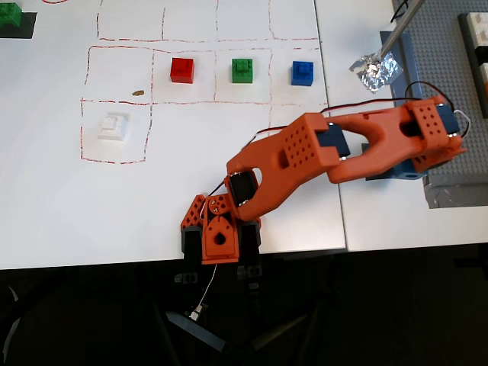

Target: Grab the block and put it in the grey marker

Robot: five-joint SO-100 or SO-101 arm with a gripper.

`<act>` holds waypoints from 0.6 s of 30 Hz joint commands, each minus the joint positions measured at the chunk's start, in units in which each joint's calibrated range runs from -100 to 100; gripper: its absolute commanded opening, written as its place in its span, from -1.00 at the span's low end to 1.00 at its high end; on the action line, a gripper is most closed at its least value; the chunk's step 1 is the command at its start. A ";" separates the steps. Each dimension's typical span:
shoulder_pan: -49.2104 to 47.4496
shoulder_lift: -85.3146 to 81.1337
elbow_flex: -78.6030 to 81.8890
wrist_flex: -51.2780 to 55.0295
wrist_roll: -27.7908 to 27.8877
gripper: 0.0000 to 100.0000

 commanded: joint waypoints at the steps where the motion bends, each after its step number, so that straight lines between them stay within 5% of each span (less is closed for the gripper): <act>1: 0.51 -10.10 -0.06 -0.41 -0.24 -0.24; 9: -0.19 -25.52 2.75 8.81 -0.15 -0.35; 18: -2.49 -44.74 12.00 11.99 1.07 -0.71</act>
